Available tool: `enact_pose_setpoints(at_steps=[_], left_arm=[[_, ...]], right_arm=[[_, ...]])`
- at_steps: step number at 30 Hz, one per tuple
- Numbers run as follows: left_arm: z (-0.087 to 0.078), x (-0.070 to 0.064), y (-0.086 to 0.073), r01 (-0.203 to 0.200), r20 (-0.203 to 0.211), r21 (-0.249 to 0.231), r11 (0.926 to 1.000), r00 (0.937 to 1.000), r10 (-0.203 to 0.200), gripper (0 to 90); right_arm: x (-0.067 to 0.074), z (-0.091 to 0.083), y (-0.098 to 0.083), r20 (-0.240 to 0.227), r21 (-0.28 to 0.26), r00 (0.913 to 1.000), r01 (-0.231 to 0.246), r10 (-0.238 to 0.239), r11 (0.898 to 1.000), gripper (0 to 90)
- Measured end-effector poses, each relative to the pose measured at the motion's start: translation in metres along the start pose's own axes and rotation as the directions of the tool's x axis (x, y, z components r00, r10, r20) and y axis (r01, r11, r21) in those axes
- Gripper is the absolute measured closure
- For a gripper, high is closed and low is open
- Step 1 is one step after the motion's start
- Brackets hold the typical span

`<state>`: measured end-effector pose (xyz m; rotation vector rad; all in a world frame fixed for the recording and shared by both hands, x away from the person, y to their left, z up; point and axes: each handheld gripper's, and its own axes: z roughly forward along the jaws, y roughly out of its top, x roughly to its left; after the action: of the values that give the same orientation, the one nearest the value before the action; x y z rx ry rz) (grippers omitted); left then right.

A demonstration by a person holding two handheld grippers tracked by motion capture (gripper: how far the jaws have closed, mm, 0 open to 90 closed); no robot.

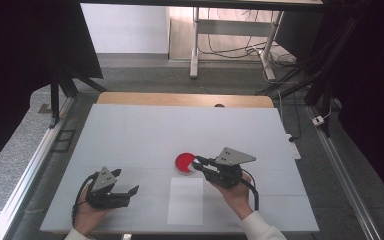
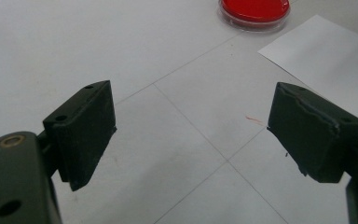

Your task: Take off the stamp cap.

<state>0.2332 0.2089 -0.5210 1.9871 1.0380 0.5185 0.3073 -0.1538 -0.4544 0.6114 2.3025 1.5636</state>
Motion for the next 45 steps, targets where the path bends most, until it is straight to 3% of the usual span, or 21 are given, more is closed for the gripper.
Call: enact_pose_setpoints(at_steps=[8,21,32,45], left_arm=[[0.003,-0.001,0.002,0.003,-0.012,-0.013,0.9999,0.9999,-0.003,15.3],[0.007,-0.007,0.013,-0.021,0.018,-0.043,0.9989,0.9996,0.022,16.3],[0.006,-0.016,0.024,-0.040,0.004,-0.041,0.9983,0.9992,0.041,16.3],[0.017,-0.023,0.039,-0.057,0.027,-0.041,0.9976,0.9980,0.058,16.3]], right_arm=[[0.000,0.000,0.001,-0.005,-0.005,1.0000,0.001,-0.001,1.000,75.0],[-0.004,-0.001,0.000,0.001,-0.001,0.9994,-0.035,0.035,0.999,75.0],[-0.002,-0.002,0.001,-0.003,-0.001,0.9997,-0.024,0.024,1.000,75.0],[-0.001,-0.003,0.001,0.006,-0.014,0.9996,-0.027,0.027,1.000,74.9]])
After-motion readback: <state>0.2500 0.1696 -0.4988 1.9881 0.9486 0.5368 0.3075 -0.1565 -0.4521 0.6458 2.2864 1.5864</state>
